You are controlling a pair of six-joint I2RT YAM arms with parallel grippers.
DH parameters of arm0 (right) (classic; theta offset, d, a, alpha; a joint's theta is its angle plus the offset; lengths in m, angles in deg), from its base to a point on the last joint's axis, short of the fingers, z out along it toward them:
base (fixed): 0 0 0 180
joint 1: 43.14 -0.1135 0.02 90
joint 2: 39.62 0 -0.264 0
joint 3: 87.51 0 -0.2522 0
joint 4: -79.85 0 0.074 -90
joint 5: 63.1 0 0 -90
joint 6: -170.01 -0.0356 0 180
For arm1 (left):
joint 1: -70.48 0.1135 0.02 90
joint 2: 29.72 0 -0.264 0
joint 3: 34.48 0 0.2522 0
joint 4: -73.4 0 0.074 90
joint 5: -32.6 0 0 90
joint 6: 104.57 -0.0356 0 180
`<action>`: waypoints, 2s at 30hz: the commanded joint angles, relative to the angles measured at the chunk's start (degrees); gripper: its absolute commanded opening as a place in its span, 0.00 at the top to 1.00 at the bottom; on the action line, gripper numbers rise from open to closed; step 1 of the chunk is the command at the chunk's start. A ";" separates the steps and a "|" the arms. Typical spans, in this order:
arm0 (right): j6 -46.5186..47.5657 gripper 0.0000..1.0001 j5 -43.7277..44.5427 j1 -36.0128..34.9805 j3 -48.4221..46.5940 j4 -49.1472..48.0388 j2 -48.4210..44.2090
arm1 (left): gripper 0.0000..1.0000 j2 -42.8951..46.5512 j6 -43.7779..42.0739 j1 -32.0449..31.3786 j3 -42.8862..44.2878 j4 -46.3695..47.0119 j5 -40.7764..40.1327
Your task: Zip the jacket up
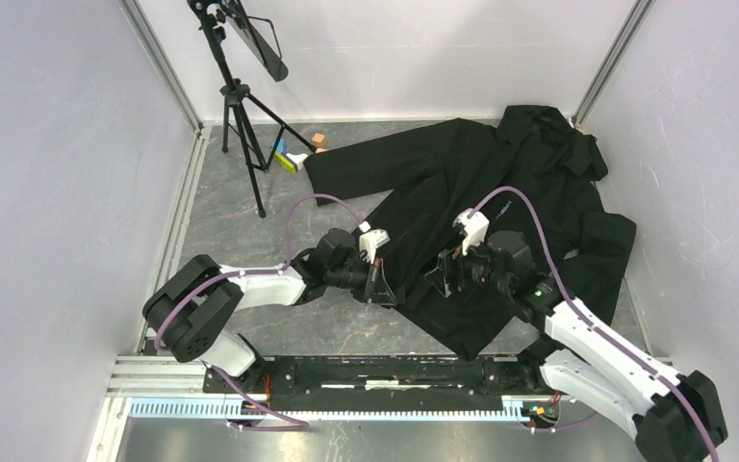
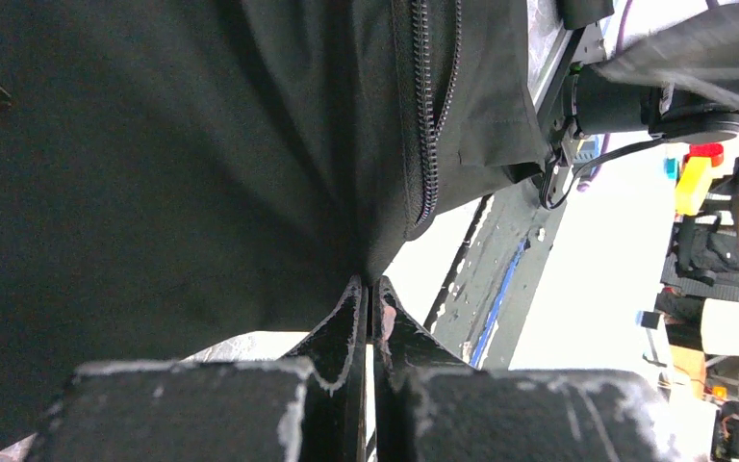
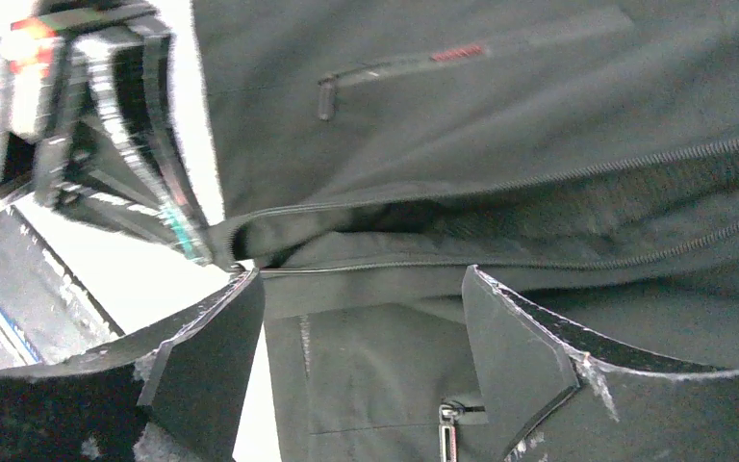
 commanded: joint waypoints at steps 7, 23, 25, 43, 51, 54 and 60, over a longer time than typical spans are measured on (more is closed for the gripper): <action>5.54 0.14 25.35 -29.08 3.54 -4.17 -7.70 | 0.98 -1.90 4.40 2.59 -2.89 7.09 6.44; 53.33 0.10 59.94 -65.47 28.27 -66.98 14.26 | 0.98 -2.48 5.17 3.03 -3.68 10.07 8.41; 59.56 0.10 58.44 -65.49 31.05 -79.17 19.47 | 0.98 -2.77 5.39 3.03 -3.71 10.48 8.51; 53.64 0.10 46.21 -60.93 28.15 -75.30 27.95 | 0.98 -2.77 6.74 4.23 -5.05 14.54 11.15; 52.07 0.13 42.98 -57.84 22.29 -52.10 19.07 | 0.98 -0.60 7.73 4.26 -4.91 13.54 11.33; 51.44 0.13 40.53 -57.13 19.72 -43.16 13.36 | 0.98 0.57 11.70 4.26 -5.70 17.13 11.96; 50.85 0.10 33.74 -53.31 10.88 -24.26 6.67 | 0.98 0.96 13.11 4.26 -4.79 16.38 12.62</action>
